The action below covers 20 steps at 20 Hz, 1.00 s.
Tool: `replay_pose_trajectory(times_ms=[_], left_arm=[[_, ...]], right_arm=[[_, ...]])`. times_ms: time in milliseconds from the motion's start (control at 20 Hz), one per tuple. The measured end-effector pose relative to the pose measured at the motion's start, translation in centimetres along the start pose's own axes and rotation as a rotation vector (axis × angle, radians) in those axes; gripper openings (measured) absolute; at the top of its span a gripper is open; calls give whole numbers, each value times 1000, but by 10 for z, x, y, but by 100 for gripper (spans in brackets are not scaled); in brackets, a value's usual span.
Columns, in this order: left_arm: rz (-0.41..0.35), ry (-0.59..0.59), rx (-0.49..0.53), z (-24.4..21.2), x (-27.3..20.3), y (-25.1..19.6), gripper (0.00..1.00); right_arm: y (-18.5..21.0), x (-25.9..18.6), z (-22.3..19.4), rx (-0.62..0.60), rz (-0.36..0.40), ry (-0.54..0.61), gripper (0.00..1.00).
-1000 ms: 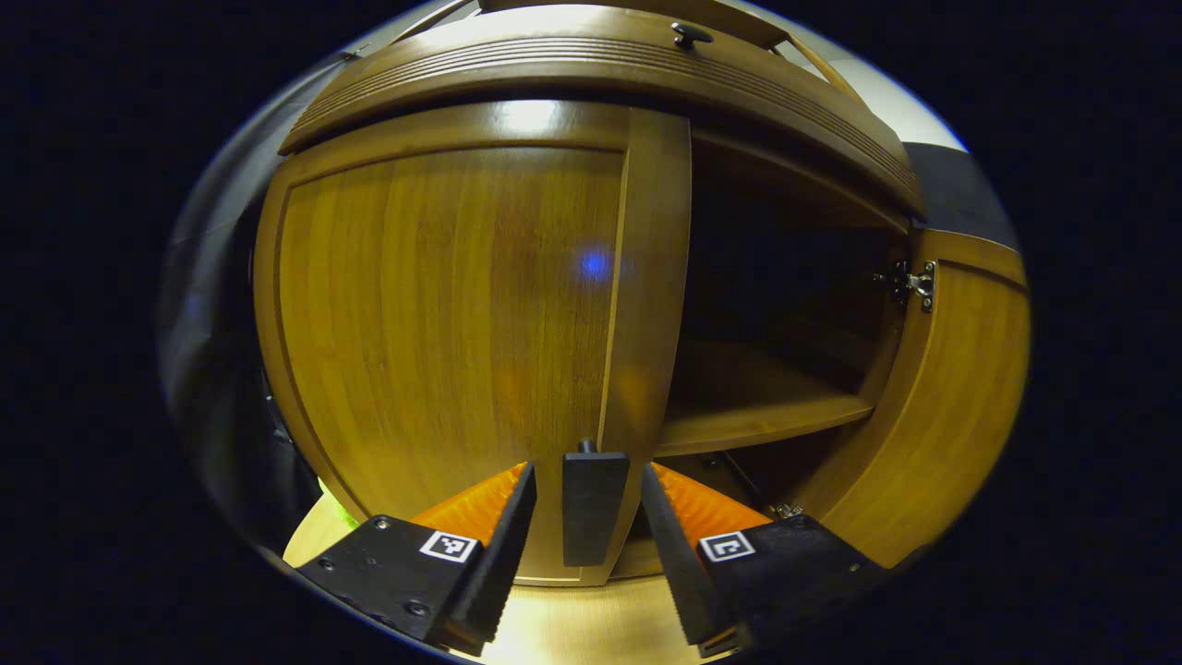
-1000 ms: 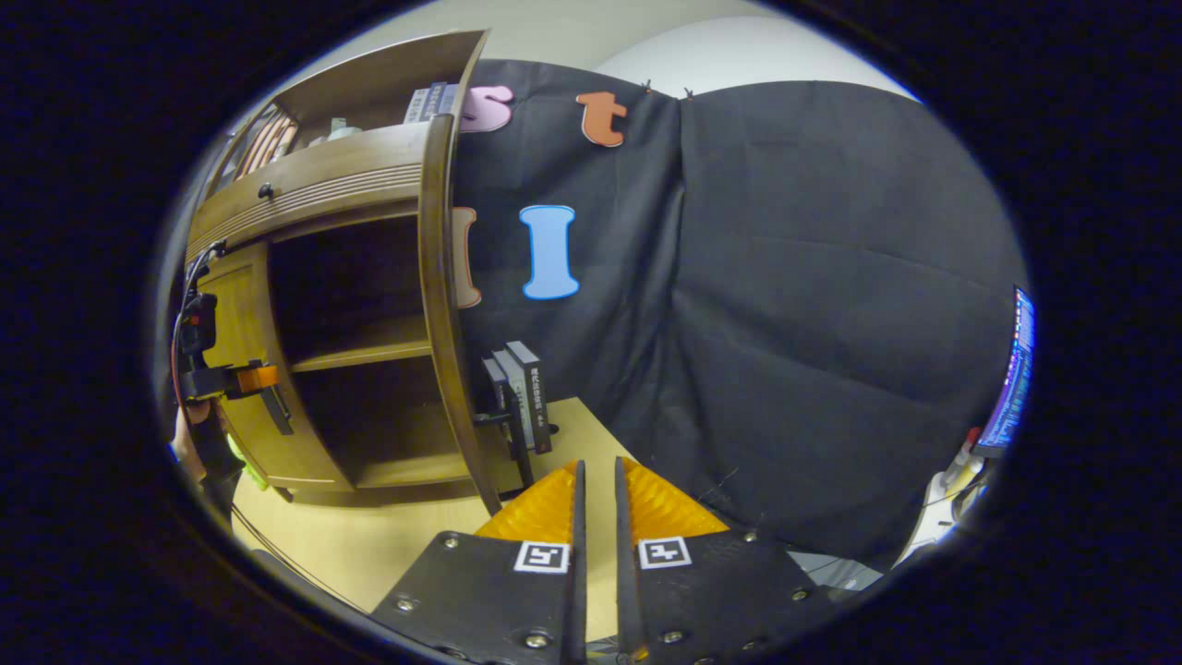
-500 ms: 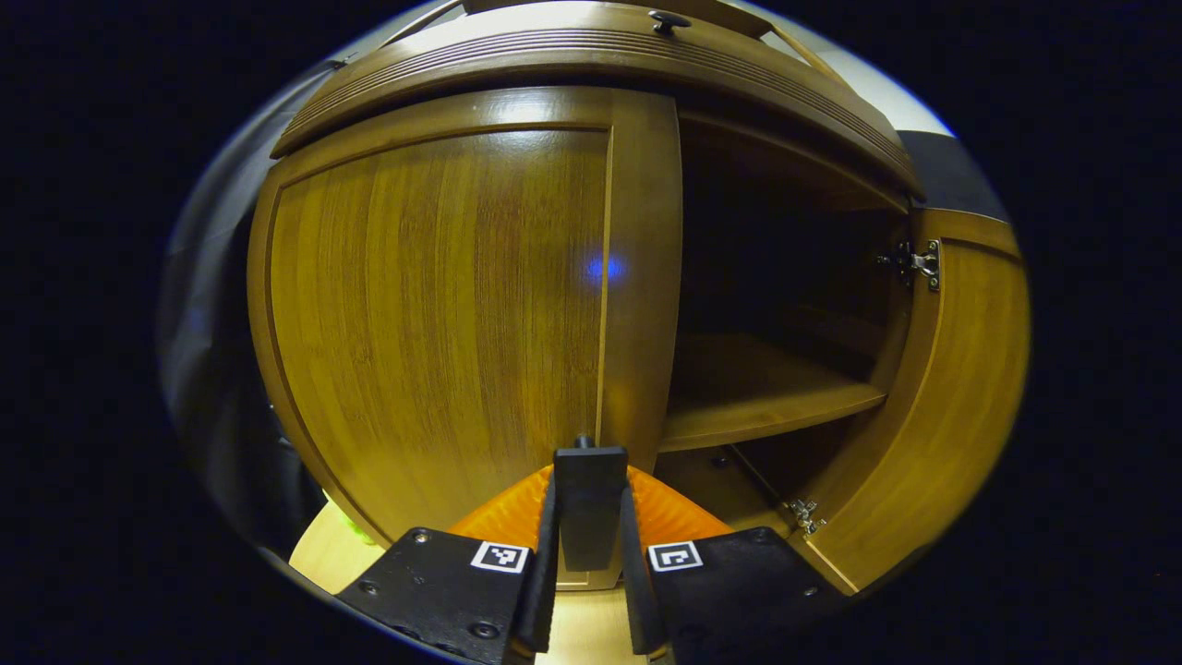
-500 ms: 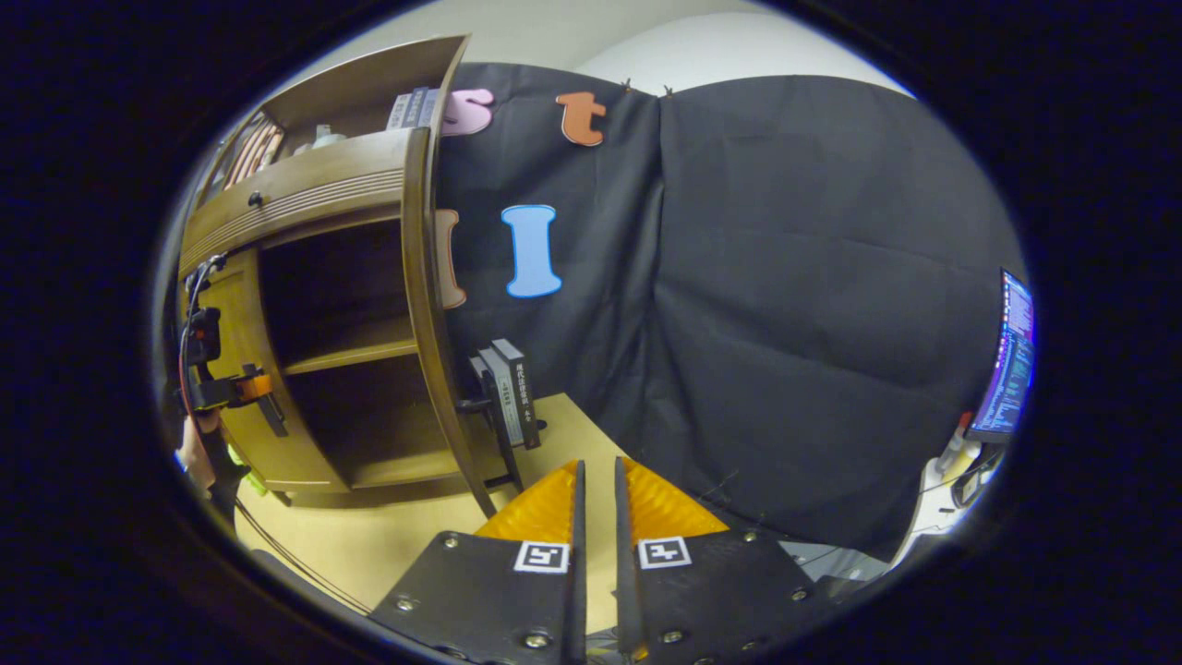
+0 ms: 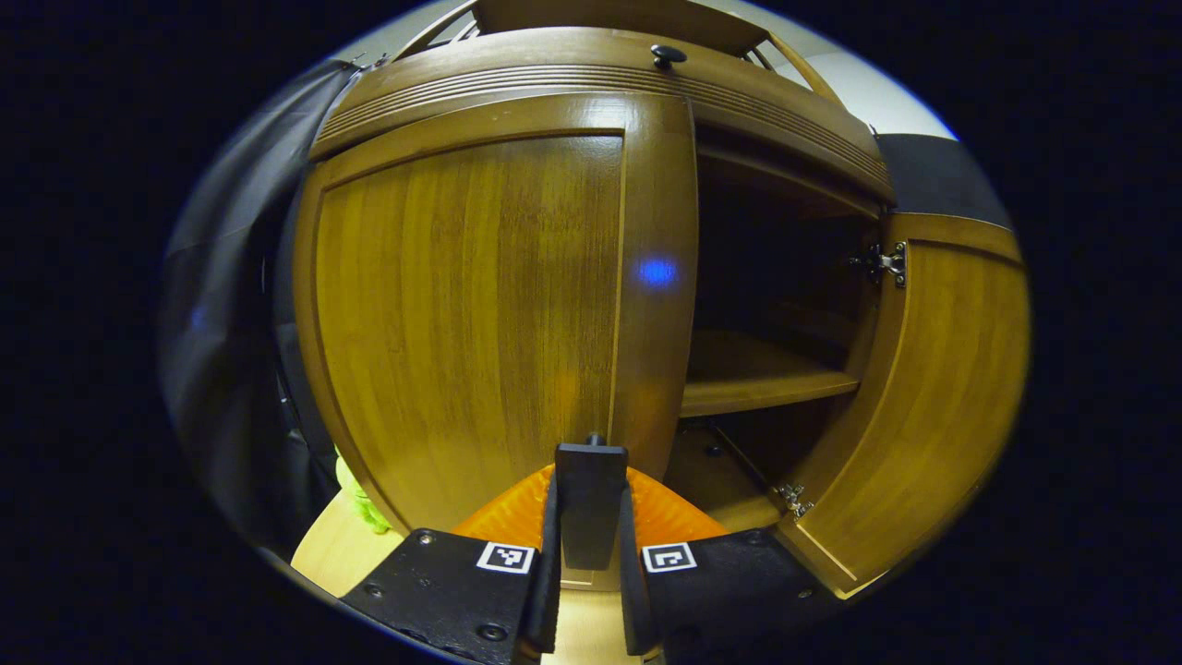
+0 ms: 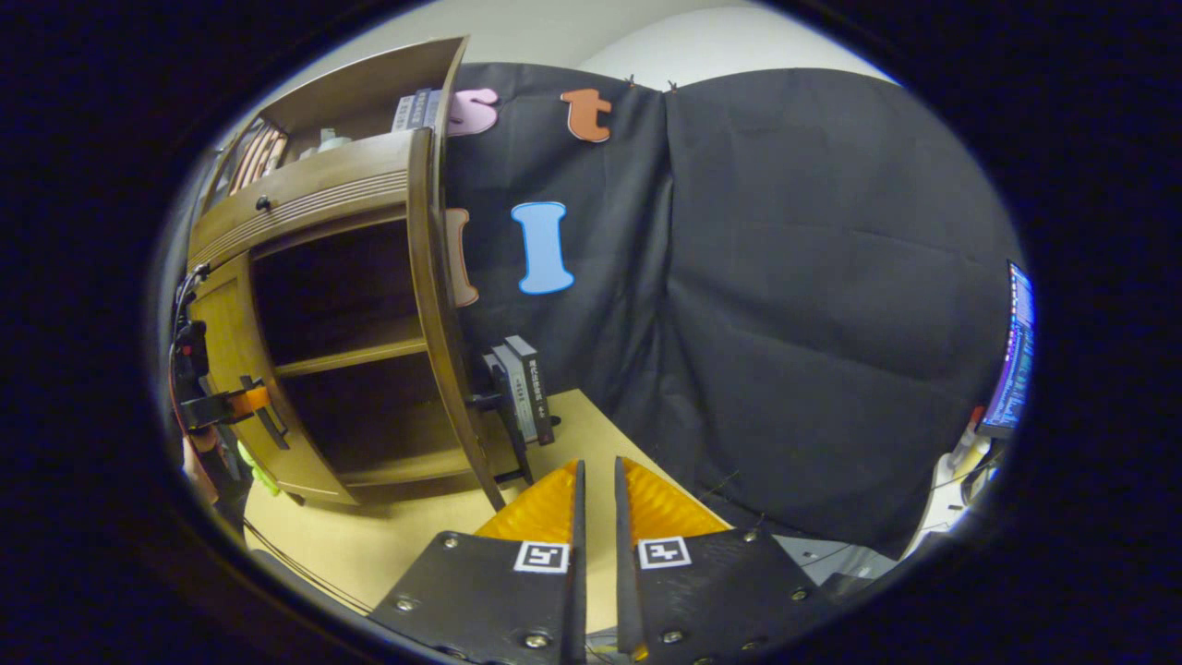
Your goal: Open the right door of the double-door shoe cabinet with the right hand, and open the left door with the left hand.
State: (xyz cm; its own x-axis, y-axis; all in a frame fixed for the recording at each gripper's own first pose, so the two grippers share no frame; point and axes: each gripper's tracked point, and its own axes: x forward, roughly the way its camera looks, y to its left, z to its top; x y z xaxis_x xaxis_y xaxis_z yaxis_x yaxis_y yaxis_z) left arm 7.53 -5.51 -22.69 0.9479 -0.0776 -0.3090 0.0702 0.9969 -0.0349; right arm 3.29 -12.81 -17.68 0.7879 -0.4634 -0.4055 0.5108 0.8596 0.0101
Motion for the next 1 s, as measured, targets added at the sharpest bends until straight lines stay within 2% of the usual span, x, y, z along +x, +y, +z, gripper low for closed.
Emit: replay_pose_trajectory(times_ms=[200,250,350,400,500,550,850,950,1000], left_arm=[[26,-17,-19,-4,-26,9,29],[41,-18,-22,-6,-34,13,31],[75,-19,-28,-8,-48,20,29],[90,-21,-35,-9,-54,23,31],[105,-21,-48,-12,-67,30,26],[110,-21,-55,-13,-74,33,28],[174,-17,-82,-22,-108,59,27],[188,-14,-88,-23,-116,65,20],[192,-11,-86,-26,-119,68,21]], right_arm=[[10,6,2,-2,41,7,13],[13,8,2,-4,52,8,13],[16,9,2,-12,67,9,13],[18,10,3,-17,73,8,13],[19,12,1,-25,82,11,13],[19,13,0,-25,87,14,13],[30,21,-7,-21,125,34,13],[34,23,-10,-30,138,43,13],[38,24,-12,-32,146,47,13]])
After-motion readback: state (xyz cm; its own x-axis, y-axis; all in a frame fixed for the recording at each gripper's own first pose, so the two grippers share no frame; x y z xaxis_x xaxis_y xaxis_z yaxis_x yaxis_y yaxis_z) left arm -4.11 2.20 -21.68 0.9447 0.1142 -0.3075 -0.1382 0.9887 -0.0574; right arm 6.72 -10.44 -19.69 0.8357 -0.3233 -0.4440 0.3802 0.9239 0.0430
